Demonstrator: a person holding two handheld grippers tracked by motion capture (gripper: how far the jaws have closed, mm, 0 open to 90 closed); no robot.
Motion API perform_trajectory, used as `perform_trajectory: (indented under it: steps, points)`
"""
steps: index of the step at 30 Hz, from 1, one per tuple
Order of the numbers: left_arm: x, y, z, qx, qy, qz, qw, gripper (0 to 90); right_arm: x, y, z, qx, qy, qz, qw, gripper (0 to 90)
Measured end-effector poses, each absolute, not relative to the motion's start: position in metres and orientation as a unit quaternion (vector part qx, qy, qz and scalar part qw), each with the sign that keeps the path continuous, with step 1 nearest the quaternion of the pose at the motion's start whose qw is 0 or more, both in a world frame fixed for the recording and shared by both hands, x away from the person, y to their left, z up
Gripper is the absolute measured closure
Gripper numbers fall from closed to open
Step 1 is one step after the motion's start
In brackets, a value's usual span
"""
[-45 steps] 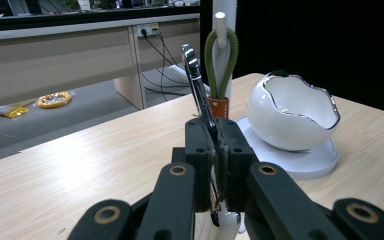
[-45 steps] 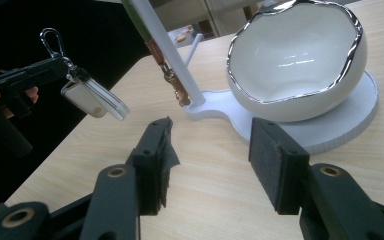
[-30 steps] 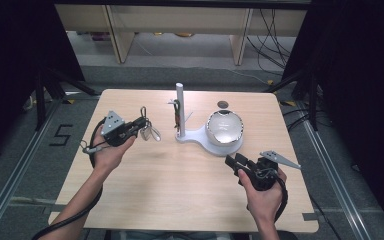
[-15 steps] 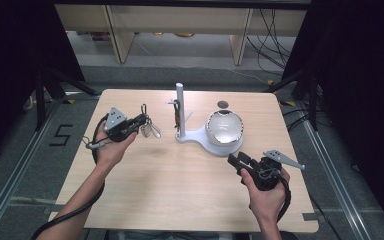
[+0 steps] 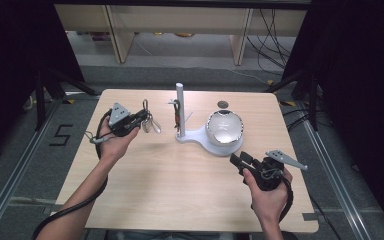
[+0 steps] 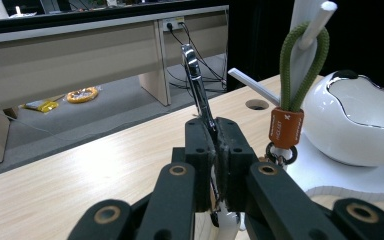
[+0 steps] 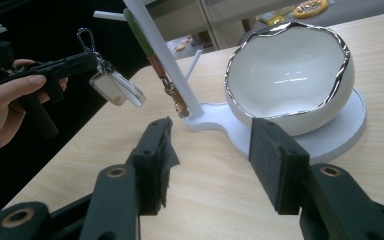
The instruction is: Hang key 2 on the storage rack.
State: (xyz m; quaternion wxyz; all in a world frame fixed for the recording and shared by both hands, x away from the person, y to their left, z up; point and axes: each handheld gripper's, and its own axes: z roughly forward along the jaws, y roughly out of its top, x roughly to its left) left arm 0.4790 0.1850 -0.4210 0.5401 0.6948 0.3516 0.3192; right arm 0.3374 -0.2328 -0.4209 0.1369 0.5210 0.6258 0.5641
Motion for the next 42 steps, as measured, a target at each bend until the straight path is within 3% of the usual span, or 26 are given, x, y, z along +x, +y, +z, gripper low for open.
perform_trajectory:
  steps: [42]
  points:
    - [0.528, 0.13, -0.437, 0.747, 0.324, 0.334, 0.475, 84.6, 0.337, -0.236, -0.422, 0.529, 0.623, 0.559, 0.139, 51.2]
